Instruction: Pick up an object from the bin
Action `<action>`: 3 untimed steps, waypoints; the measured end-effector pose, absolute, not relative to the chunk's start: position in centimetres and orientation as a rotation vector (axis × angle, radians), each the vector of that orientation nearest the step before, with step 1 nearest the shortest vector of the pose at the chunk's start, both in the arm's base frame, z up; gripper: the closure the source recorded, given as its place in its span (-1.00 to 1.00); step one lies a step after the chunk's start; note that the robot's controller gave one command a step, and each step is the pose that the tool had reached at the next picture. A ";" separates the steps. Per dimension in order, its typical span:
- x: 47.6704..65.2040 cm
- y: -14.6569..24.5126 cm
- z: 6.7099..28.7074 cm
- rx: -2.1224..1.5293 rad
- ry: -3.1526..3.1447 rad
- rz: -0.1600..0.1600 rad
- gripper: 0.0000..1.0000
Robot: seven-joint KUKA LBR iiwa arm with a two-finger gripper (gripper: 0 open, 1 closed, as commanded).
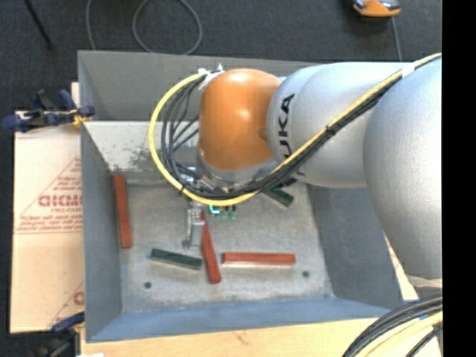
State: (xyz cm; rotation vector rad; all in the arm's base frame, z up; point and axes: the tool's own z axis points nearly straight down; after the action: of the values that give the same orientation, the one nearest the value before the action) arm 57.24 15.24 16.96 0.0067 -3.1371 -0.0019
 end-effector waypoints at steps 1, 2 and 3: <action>60.3 18.6 7.0 0.637 -3.078 0.000 -1.00; 55.1 12.7 8.6 0.463 -3.108 0.002 -1.00; 51.7 4.5 8.9 0.358 -3.120 0.003 -1.00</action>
Offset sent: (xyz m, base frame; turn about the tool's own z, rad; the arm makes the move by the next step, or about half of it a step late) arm 0.0293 0.0345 -0.0996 -0.4057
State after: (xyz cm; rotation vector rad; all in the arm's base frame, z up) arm 51.69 4.54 8.85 0.3584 -3.1202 0.0033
